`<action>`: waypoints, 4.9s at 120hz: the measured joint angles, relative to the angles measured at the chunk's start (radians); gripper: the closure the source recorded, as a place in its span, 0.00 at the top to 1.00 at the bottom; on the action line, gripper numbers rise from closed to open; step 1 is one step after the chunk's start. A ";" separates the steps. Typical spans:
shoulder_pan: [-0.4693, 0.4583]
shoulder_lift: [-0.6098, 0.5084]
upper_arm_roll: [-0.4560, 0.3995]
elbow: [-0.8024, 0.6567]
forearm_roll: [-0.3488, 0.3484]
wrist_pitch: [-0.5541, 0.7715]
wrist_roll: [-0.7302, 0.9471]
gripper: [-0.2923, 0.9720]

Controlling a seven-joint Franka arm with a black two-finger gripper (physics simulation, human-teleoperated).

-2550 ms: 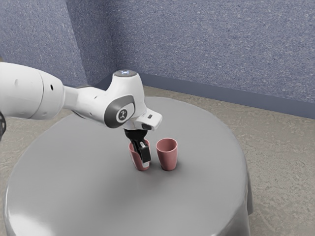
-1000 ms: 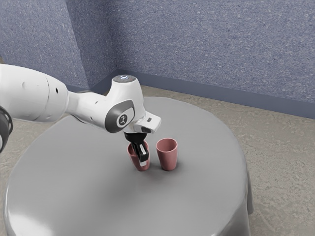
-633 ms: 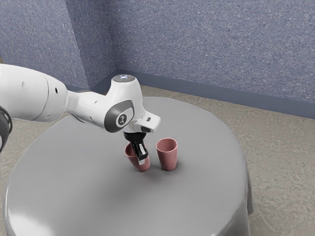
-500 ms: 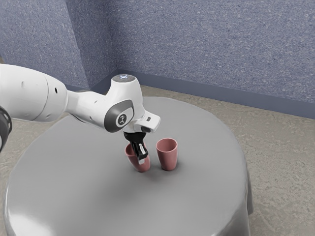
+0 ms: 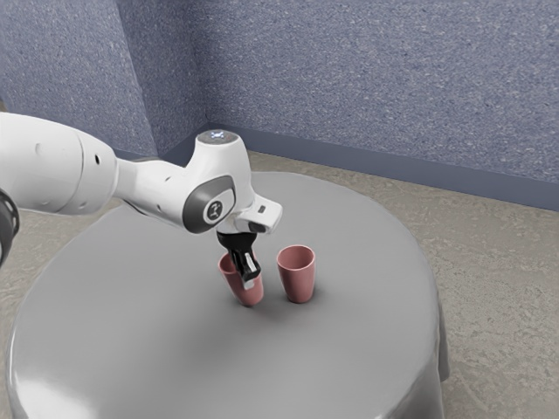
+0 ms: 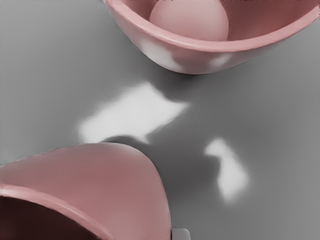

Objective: Place the left cup onto the right cup

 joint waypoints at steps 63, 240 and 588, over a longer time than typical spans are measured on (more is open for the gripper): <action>-0.006 -0.105 0.003 0.046 0.112 -0.092 -0.028 0.15; -0.042 0.040 -0.103 0.335 0.156 -0.257 -0.102 0.15; -0.042 -0.121 -0.118 0.376 0.119 -0.447 -0.231 0.76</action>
